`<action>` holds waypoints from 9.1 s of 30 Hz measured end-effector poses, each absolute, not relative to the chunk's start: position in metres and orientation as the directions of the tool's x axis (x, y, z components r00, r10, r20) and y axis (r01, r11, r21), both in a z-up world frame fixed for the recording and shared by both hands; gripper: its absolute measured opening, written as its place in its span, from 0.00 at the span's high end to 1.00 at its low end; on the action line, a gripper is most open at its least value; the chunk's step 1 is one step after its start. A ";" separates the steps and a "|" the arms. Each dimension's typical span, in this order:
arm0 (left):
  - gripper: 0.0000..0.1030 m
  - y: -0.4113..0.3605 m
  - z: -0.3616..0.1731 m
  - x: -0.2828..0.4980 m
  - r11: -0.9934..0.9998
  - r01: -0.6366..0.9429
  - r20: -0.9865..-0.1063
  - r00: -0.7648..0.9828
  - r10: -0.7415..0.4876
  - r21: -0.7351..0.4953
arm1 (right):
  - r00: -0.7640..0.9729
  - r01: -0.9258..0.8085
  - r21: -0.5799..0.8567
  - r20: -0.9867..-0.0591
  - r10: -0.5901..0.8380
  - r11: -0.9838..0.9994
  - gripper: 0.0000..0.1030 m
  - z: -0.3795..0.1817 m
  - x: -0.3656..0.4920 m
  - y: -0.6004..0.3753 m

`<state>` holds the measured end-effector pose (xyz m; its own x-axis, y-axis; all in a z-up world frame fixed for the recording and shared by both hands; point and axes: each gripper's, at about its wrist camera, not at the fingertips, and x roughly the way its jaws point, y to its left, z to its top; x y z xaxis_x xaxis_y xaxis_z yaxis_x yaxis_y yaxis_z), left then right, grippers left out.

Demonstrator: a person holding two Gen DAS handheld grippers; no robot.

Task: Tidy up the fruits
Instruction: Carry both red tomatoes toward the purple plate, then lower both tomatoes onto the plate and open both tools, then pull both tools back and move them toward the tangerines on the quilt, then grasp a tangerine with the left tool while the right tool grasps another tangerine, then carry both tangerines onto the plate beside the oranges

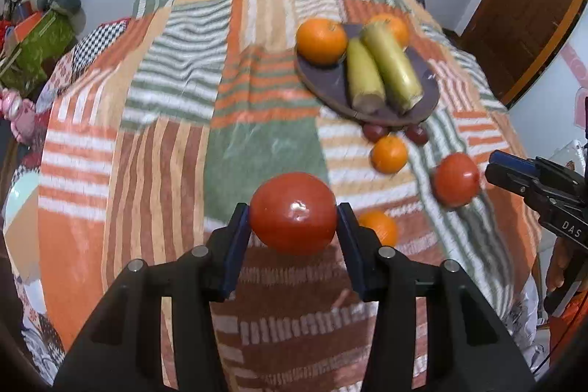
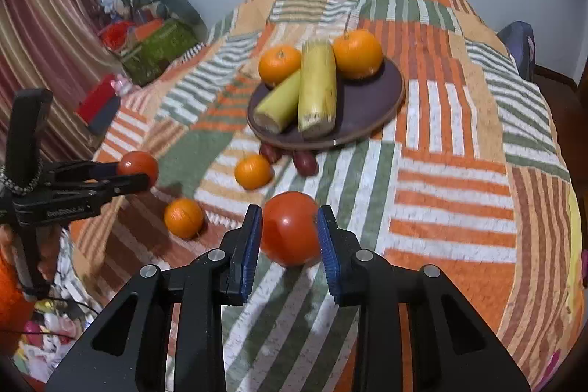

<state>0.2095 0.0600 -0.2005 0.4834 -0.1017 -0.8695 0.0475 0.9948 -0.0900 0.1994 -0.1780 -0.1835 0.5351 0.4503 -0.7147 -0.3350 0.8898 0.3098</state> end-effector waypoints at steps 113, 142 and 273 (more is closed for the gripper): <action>0.36 0.029 -0.196 0.344 0.975 0.132 -0.792 0.569 -0.220 -0.176 | 0.593 -0.292 0.172 -0.739 0.320 0.941 0.51 -0.187 0.325 -0.178; 0.32 0.027 -0.135 0.212 0.990 0.133 -0.787 0.607 -0.111 -0.037 | 0.685 -0.355 0.127 -0.640 0.350 0.926 0.44 -0.118 0.207 -0.167; 0.67 0.015 -0.206 0.374 0.964 0.193 -0.790 0.555 -0.261 -0.183 | 0.659 -0.317 0.176 -0.666 0.350 0.932 0.69 -0.171 0.333 -0.172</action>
<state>0.3743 0.0149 -0.2064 0.5550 -0.2609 -0.7899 0.1932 0.9640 -0.1827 0.3325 -0.1717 -0.1705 0.6590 0.3501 -0.6657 -0.3172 0.9319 0.1760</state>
